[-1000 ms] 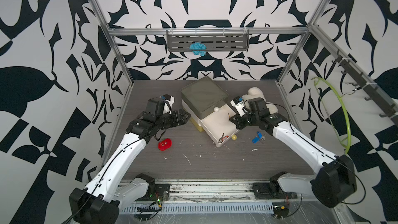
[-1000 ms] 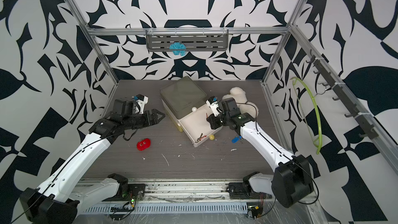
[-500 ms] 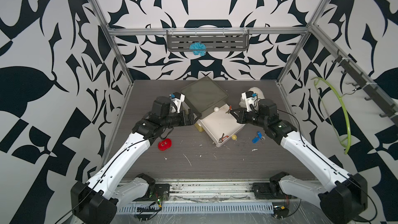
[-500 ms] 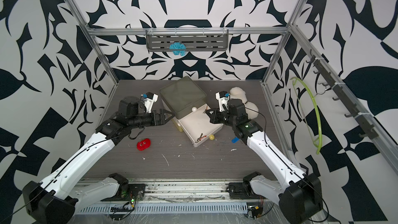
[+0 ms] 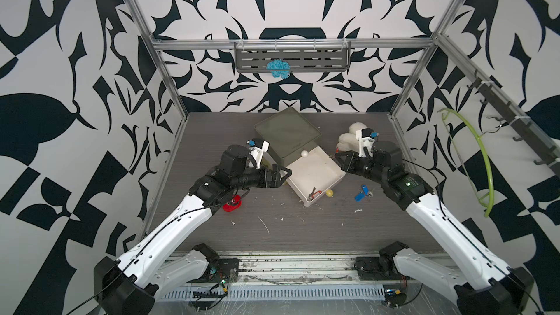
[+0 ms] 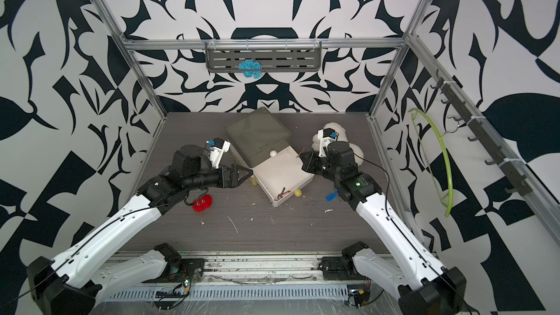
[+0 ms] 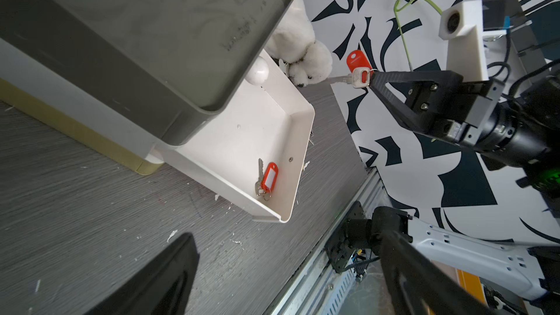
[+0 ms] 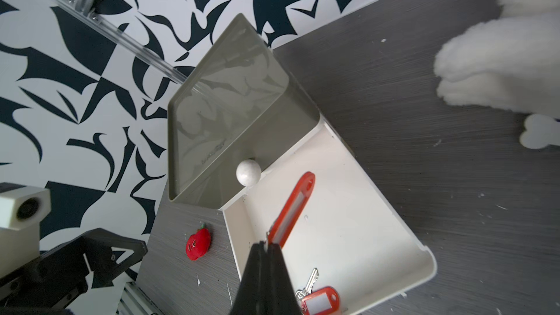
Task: Take the keys out of the drawer
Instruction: Pick up the key from the drawer, then place the key at the center of the board.
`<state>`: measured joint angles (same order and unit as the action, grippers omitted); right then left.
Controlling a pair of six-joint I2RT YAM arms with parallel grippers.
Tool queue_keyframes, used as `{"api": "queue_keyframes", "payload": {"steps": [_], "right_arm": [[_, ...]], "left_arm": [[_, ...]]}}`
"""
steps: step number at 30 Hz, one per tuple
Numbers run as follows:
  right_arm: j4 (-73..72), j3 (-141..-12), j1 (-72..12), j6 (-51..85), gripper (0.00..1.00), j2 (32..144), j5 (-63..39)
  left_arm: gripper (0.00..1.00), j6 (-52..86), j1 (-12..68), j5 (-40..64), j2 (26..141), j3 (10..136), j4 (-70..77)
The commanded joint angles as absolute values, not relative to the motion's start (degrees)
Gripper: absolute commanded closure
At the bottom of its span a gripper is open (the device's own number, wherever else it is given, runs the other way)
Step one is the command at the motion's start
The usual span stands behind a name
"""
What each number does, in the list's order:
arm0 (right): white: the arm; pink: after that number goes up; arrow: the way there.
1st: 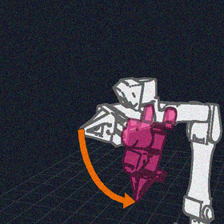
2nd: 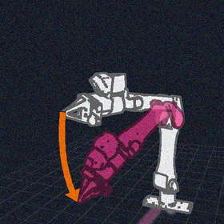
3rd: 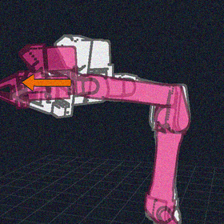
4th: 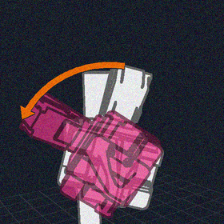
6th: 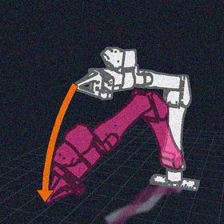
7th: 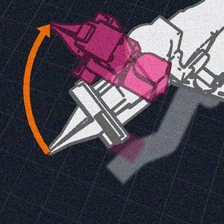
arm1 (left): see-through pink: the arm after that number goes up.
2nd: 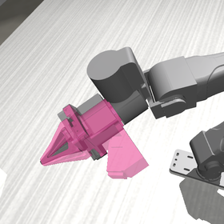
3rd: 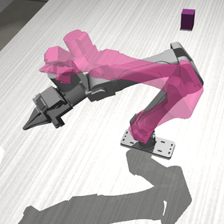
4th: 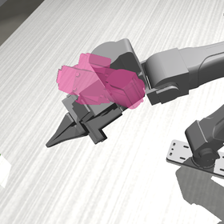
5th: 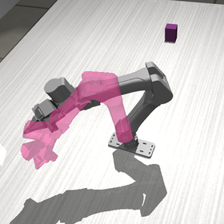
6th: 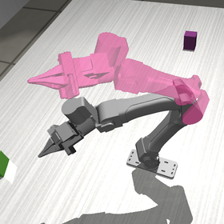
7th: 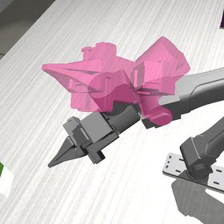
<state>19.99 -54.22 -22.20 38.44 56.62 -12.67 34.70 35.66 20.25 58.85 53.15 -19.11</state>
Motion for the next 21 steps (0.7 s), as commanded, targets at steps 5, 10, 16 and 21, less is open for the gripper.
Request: {"api": "queue_keyframes", "payload": {"steps": [5, 10, 16, 21], "right_arm": [[34.33, -65.04, -22.23, 45.72, 1.00, 56.78, -5.49], [38.89, -66.46, -22.32, 50.29, 1.00, 55.47, -3.26], [51.04, -69.32, -22.34, 54.44, 1.00, 56.17, 0.39], [58.00, -69.23, -22.28, 56.19, 1.00, 53.77, 4.70]], "left_arm": [[0.01, 33.05, 35.69, 19.83, 57.88, 56.00, -23.63], [0.01, 32.98, 35.71, 18.33, 55.63, 54.66, -23.89], [0.01, 28.53, 35.75, 16.94, 50.98, 51.47, -24.81], [0.01, 29.51, 35.71, 16.19, 48.37, 47.49, -23.55]]}}
